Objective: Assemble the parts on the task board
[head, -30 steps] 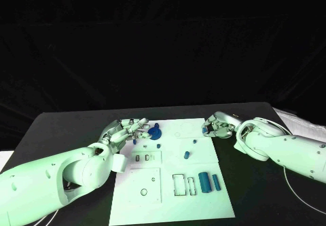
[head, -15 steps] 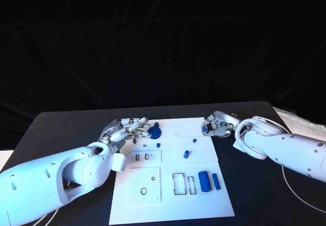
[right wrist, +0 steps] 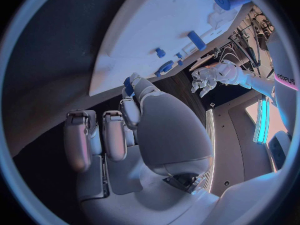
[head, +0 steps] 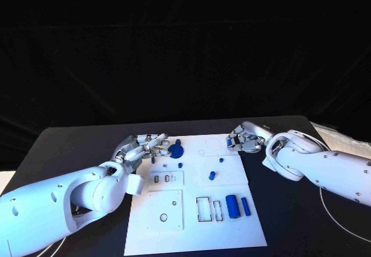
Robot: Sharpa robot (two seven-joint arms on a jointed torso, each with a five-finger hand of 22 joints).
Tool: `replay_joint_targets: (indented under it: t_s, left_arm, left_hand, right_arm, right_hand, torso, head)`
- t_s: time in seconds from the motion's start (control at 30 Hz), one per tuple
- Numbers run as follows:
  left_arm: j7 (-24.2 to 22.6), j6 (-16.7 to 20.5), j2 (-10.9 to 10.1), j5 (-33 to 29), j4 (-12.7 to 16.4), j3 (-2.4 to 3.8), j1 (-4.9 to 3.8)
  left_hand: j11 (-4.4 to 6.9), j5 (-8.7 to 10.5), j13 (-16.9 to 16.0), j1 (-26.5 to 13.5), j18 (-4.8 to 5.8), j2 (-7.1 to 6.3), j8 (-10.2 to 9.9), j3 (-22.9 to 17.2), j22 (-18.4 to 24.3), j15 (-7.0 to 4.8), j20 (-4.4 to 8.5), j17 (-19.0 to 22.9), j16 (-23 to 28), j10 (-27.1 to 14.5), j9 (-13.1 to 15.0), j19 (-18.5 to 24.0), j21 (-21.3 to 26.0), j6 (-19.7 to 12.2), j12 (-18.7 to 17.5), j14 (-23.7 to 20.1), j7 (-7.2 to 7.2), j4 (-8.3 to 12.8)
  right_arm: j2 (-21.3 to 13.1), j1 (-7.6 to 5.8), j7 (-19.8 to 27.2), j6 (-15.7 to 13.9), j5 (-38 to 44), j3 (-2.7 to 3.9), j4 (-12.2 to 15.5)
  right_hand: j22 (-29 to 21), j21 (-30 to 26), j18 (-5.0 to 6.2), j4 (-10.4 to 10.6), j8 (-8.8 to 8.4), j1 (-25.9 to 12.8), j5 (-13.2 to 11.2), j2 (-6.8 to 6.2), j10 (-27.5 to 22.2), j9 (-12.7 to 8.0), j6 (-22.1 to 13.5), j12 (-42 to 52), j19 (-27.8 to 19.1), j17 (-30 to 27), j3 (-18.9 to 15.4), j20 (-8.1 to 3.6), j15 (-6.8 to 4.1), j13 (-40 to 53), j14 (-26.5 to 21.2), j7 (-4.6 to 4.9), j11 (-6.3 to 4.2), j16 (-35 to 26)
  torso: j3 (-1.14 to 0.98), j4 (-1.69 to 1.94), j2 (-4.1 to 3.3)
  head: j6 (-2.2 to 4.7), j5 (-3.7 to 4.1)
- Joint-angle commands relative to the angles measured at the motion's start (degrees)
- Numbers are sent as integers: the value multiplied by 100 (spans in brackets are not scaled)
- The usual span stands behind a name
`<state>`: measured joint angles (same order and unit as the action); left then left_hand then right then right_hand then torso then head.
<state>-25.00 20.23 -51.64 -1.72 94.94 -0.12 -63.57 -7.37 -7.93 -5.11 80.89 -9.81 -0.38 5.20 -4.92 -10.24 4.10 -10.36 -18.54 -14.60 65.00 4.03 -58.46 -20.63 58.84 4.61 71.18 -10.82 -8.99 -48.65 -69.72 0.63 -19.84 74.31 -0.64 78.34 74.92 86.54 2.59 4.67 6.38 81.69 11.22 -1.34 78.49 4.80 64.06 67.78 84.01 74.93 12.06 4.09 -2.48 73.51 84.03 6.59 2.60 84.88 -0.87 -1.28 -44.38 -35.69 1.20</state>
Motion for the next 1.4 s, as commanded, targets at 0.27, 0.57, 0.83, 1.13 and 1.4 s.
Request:
replay_joint_targets:
  t_s: [0.27,0.57,0.83,1.13,1.4]
  left_arm:
    - [-98,-63,2,-11,-169,3,-3]
    - [-105,-47,-36,-32,-257,4,-4]
    - [-117,-24,-79,-52,-285,4,-7]
    - [-115,-19,-98,-56,-242,4,-12]
    - [-108,-24,-102,-56,-211,4,-14]
  left_hand:
    - [-16,2,-2,32,-58,20,-33,0,-9,-1,-10,-11,38,42,-1,2,-27,24,-25,-26,-20,38]
    - [-16,2,-1,40,-58,22,-35,-6,-9,-2,-9,-17,41,42,-1,3,-27,25,-29,-28,-19,46]
    - [-16,3,-1,41,-58,22,-36,-6,-9,-2,-9,-17,41,42,-2,3,-27,25,-29,-29,-19,47]
    - [-16,3,-1,43,-58,21,-37,-8,-10,-1,-9,-20,44,42,-2,5,-27,24,-31,-32,-20,50]
    - [-16,3,-1,43,-58,21,-37,-8,-10,-1,-9,-20,44,42,-2,5,-27,24,-31,-32,-20,50]
  right_arm:
    - [123,-93,-997,-200,22,7,768]
    - [771,172,-1421,-20,687,-29,1040]
    - [1242,401,-1616,55,1093,-68,944]
    - [1571,588,-1745,220,1279,-100,810]
    - [1685,637,-1789,385,1323,-119,762]
  right_hand:
    - [711,12,-68,1,36,-56,22,124,152,27,177,-49,48,682,67,-42,-44,-41,421,-111,-179,-22]
    - [669,-6,-58,-8,10,-93,17,131,99,21,142,-181,19,619,93,-50,-46,-132,408,-103,-175,-65]
    - [619,-28,-46,-11,5,-117,13,124,82,22,139,-217,-16,578,101,-51,-46,-155,399,-101,-174,-93]
    - [588,-42,-39,-10,1,-157,6,111,74,23,140,-236,-37,559,105,-52,-45,-164,395,-99,-172,-107]
    - [578,-47,-36,-9,-5,-196,2,95,74,24,137,-240,-44,553,105,-53,-45,-164,394,-98,-170,-112]
  torso:
    - [65,38,79]
    - [144,107,130]
    - [198,161,135]
    - [222,175,123]
    - [217,169,127]
  head:
    - [-115,-116]
    - [-254,-266]
    - [-318,-291]
    - [-355,-321]
    - [-386,-346]
